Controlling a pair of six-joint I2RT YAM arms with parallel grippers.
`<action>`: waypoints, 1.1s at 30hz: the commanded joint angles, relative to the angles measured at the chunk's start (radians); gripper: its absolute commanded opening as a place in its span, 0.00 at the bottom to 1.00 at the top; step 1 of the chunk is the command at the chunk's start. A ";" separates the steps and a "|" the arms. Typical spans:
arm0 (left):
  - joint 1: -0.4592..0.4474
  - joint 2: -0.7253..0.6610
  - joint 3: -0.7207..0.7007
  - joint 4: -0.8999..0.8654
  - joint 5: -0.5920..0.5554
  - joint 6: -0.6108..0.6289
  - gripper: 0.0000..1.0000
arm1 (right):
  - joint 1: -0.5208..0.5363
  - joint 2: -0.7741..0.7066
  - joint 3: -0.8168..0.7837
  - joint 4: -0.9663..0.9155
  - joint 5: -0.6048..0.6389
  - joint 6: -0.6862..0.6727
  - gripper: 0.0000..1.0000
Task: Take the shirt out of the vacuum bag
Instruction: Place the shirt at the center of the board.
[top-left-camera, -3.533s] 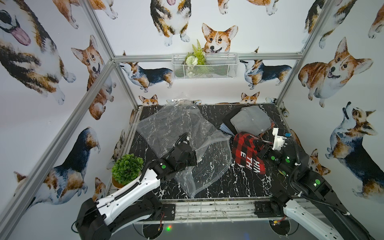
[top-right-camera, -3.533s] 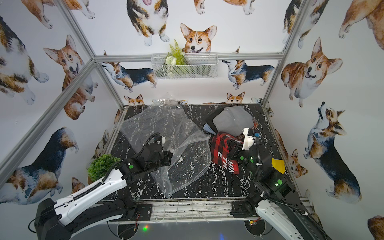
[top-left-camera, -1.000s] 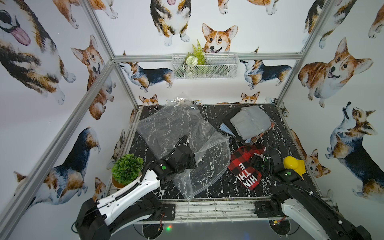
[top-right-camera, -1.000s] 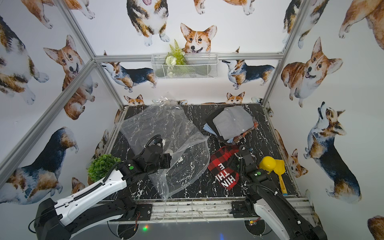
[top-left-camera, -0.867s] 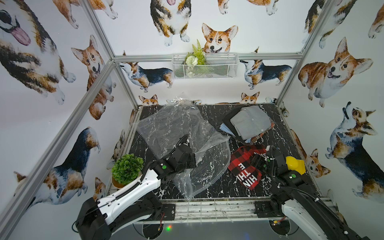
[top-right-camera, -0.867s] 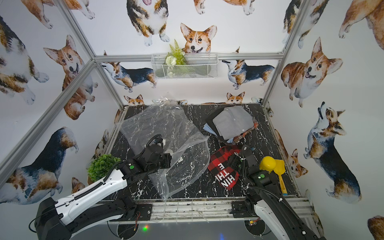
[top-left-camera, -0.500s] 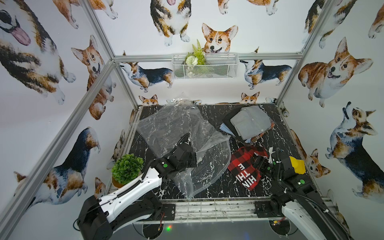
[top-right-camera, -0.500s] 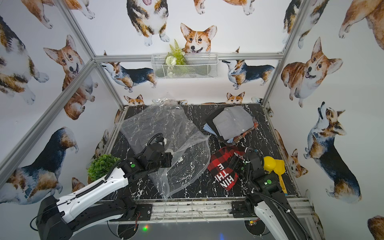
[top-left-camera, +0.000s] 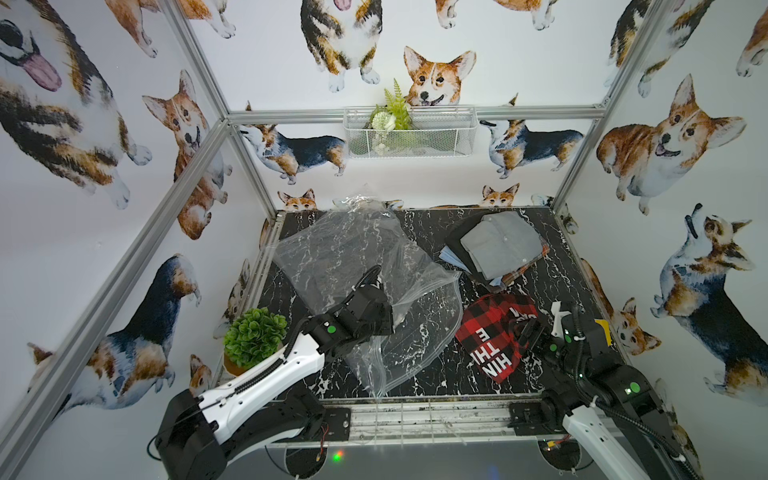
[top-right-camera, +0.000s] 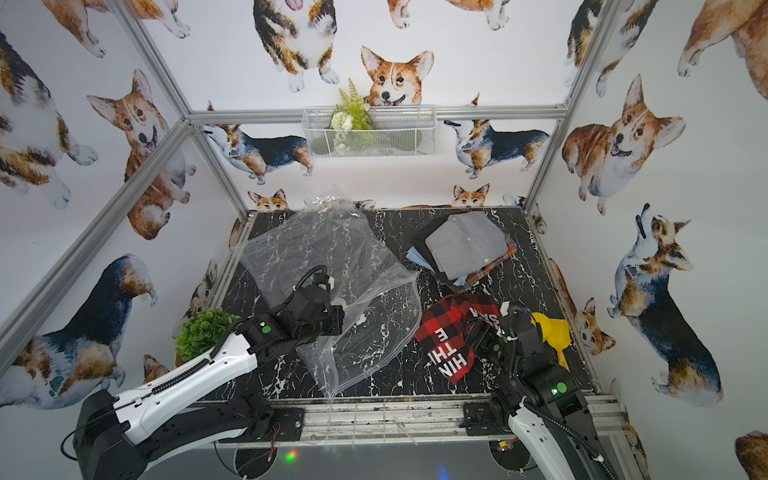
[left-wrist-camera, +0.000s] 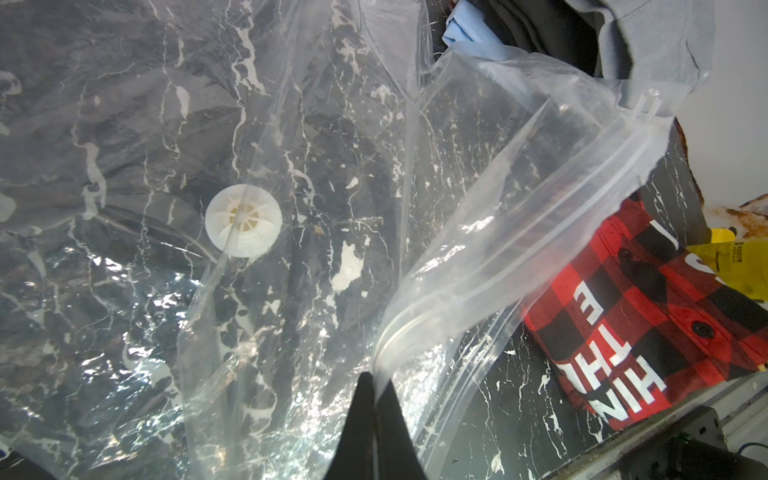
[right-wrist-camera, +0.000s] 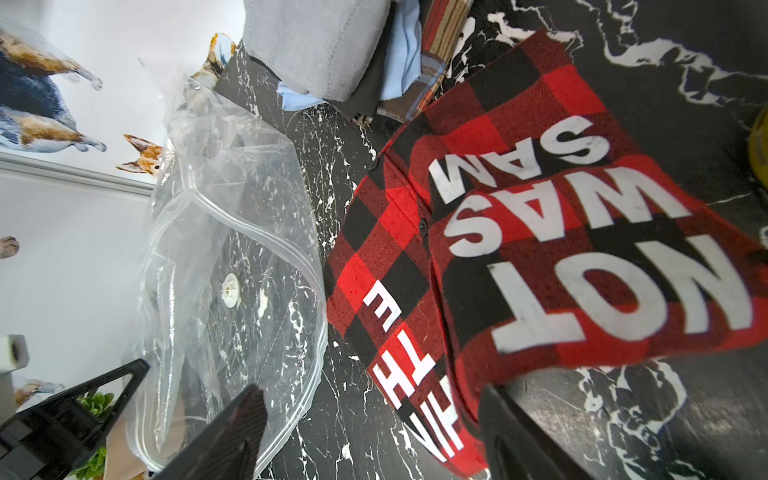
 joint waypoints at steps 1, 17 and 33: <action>-0.001 0.001 0.005 -0.008 -0.003 0.001 0.00 | -0.001 -0.014 0.024 -0.083 -0.006 0.029 0.83; 0.000 0.013 0.017 -0.007 -0.022 0.011 0.15 | -0.001 0.046 0.145 0.014 -0.077 0.056 0.82; -0.001 -0.004 0.017 -0.053 -0.044 0.011 0.31 | 0.006 0.460 -0.192 0.623 -0.064 0.001 0.82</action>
